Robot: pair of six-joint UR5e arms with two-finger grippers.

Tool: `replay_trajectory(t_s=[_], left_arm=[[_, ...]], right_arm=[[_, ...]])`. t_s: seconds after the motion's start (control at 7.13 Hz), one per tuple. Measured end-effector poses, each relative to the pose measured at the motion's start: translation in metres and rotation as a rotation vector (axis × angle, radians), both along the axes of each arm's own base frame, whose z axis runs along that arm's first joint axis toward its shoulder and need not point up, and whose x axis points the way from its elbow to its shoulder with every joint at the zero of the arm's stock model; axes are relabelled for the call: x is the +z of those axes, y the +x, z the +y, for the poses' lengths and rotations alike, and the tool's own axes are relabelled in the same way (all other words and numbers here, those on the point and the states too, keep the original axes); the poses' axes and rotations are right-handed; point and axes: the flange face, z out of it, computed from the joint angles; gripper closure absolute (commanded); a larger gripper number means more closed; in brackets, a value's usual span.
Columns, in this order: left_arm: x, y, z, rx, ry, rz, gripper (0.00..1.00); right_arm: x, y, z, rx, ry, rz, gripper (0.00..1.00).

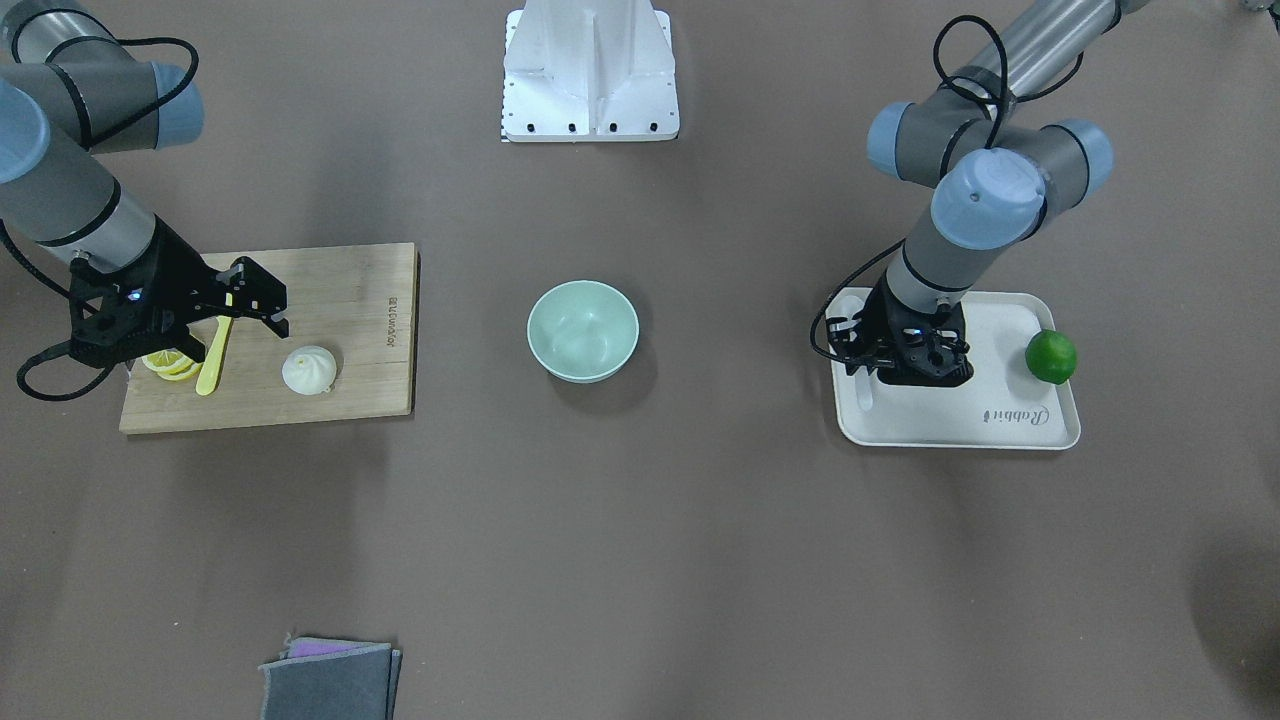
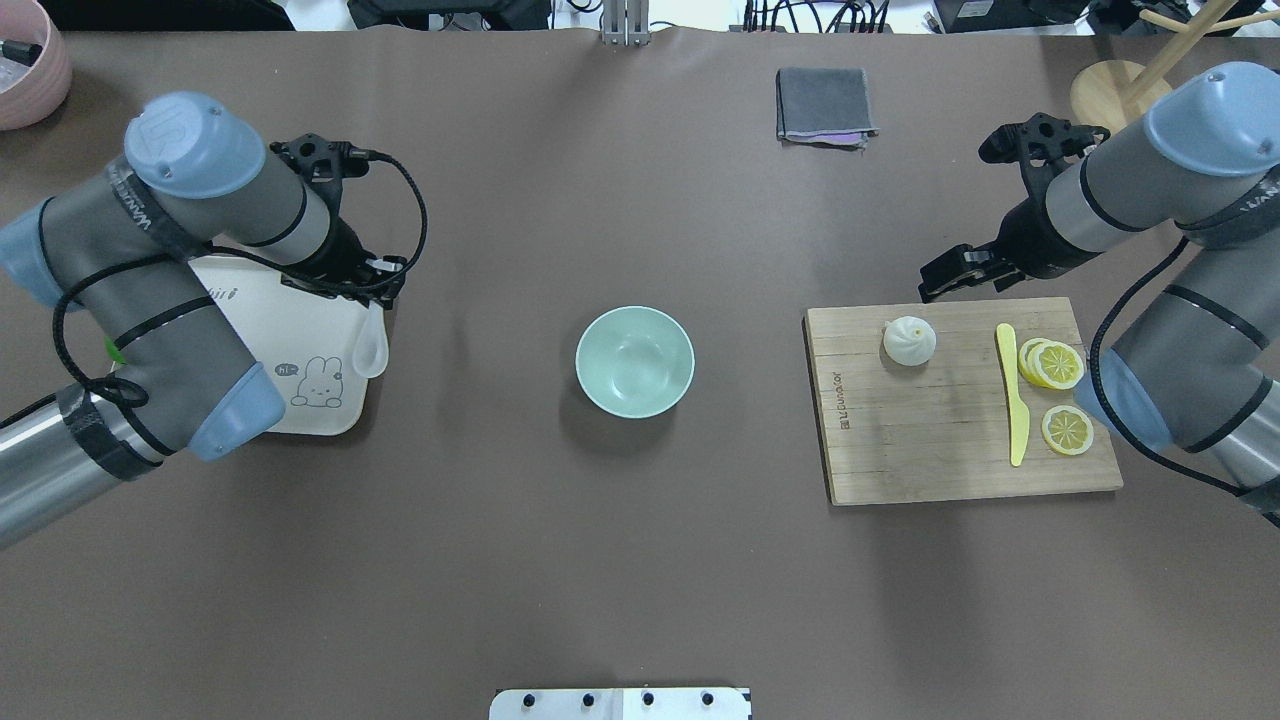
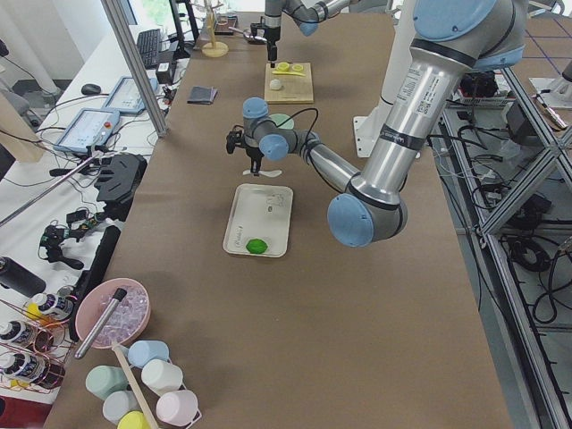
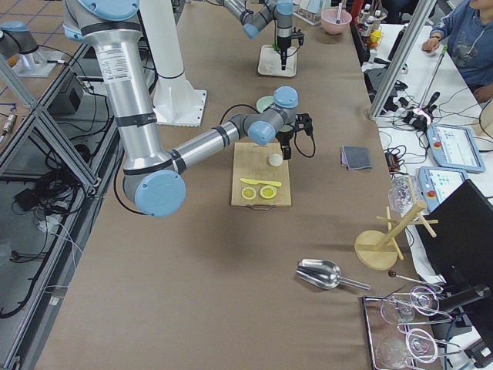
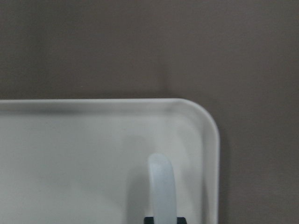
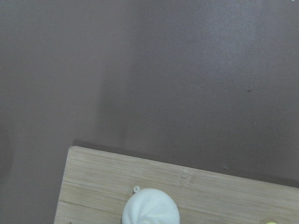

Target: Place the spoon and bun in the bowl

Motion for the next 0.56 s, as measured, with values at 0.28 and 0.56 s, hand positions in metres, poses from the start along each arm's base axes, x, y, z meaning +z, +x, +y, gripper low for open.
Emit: replay_trajectory(t_s=[0.28,0.56], left_arm=[[-0.075,0.036,0.015,-0.04,-0.032,0.096,1.0],[-0.123,0.075,0.03,-0.074,-0.026,0.139,1.0]], right_arm=[[0.011,-0.021,-0.001,-0.005,0.007,0.034,0.01],[0.019,-0.037,0.004,-0.019,0.009,0.055,0.01]])
